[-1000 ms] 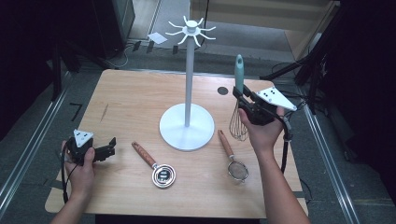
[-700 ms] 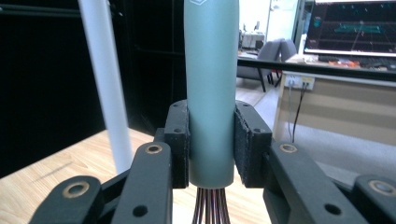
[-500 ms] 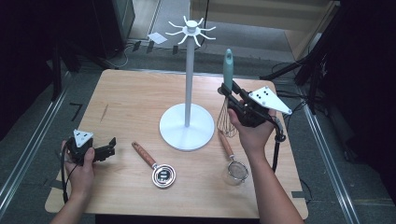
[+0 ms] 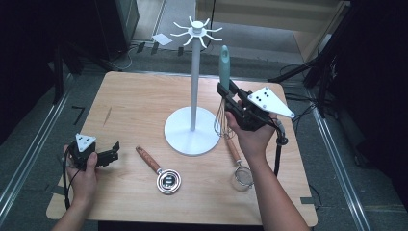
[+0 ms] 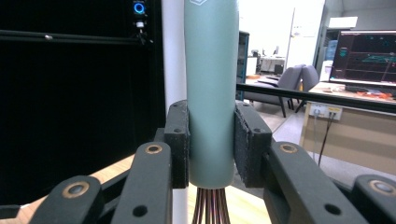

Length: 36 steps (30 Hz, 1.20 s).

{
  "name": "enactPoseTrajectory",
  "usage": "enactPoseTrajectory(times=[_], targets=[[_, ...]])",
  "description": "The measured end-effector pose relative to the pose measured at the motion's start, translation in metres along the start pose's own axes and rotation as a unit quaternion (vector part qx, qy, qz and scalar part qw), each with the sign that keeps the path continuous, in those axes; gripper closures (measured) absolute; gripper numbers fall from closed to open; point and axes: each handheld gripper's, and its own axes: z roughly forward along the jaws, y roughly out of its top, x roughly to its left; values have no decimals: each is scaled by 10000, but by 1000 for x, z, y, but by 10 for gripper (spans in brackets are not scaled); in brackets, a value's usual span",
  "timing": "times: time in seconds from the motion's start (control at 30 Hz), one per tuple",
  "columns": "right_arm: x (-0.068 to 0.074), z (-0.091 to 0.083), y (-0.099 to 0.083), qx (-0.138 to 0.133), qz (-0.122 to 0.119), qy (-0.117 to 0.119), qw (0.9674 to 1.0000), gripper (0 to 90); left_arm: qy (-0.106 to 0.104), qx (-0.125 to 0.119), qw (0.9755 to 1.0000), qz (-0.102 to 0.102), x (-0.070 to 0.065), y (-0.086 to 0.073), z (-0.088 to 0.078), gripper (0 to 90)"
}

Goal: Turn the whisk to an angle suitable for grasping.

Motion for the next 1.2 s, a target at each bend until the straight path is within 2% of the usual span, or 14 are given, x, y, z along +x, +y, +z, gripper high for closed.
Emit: enactPoseTrajectory(times=[0.4,0.6,0.87,1.2], targets=[[18,4,11,-145,-24,240,9996,712,-10,10,10000,9,0,0,0,0],[22,4,15,-210,-51,324,9992,712,-9,10,10000,9,0,0,0,0],[28,6,17,-133,-67,406,9991,712,-12,7,10000,4,0,0,0,0],[28,11,17,-18,48,497,9987,712,-10,8,10000,-6,0,0,0,0]])
